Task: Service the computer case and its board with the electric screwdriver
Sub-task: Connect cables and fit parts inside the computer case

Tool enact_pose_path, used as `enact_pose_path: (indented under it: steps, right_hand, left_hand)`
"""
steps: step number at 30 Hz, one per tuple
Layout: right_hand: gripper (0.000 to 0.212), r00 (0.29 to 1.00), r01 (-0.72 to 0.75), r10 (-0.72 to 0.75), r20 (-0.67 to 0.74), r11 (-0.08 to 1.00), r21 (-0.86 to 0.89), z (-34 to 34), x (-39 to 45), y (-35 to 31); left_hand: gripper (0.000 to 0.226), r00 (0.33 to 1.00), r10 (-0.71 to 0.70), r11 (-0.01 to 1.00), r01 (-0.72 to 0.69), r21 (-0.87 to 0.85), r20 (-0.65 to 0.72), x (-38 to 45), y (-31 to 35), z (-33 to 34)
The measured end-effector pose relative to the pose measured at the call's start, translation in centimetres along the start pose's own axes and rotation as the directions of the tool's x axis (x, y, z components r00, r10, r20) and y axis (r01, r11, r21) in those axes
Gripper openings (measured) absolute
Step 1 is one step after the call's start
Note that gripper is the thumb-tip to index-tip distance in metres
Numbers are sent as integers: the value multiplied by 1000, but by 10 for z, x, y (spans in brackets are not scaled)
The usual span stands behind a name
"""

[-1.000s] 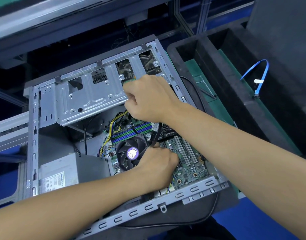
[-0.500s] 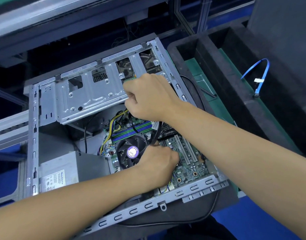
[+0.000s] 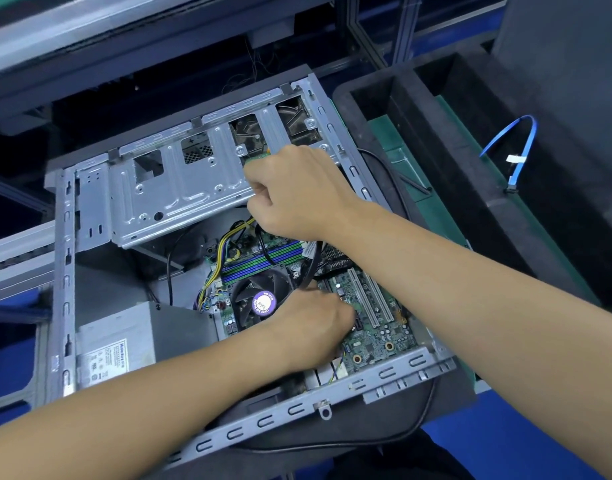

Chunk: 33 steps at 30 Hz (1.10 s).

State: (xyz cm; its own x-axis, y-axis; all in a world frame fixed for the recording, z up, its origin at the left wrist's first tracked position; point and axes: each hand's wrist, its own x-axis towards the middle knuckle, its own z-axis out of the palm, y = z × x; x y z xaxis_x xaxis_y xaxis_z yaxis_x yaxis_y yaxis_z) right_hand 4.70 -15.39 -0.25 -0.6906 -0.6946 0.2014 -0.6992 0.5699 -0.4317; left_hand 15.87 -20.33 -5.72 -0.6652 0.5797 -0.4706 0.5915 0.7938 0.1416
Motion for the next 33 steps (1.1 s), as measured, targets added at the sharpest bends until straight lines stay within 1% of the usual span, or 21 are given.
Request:
enact_pose_path:
  steps: [2, 6, 9, 12, 17, 25, 27, 30, 33]
  right_hand:
    - [11, 1000, 3, -3, -1, 1000, 1, 0, 0, 0]
    - [11, 1000, 3, -3, 5, 1000, -7, -1, 0, -1]
    - [11, 1000, 3, -3, 4, 1000, -15, -1, 0, -1]
    - [11, 1000, 1, -1, 3, 1000, -18, 0, 0, -2]
    - [10, 1000, 7, -7, 0, 1000, -13, 0, 0, -1]
    - [12, 1000, 8, -8, -3, 1000, -17, -1, 0, -2]
    - [12, 1000, 9, -9, 0, 1000, -19, -1, 0, -2]
    - [11, 1000, 11, -11, 3, 1000, -24, -2, 0, -2]
    - [11, 1000, 12, -12, 3, 1000, -28, -1, 0, -2]
  left_hand:
    - [37, 1000, 10, 1000, -10, -1, 0, -1, -1, 0]
    - [31, 1000, 1, 1000, -1, 19, -28, -3, 0, 1]
    - [35, 998, -39, 999, 40, 5, -39, -1, 1, 2]
    - [38, 997, -68, 997, 65, -47, -43, 0, 2, -1]
    - [40, 996, -92, 990, 90, -104, -17, 2, 2, -3]
    - [36, 991, -130, 986, 133, -102, 40, 5, 2, -1]
    - [36, 992, -119, 989, 121, -85, 30, 4, 1, -1]
    - [40, 998, -69, 998, 69, -12, 15, 2, 0, 0]
    - [38, 999, -33, 999, 33, 10, 7, 1, 0, 2]
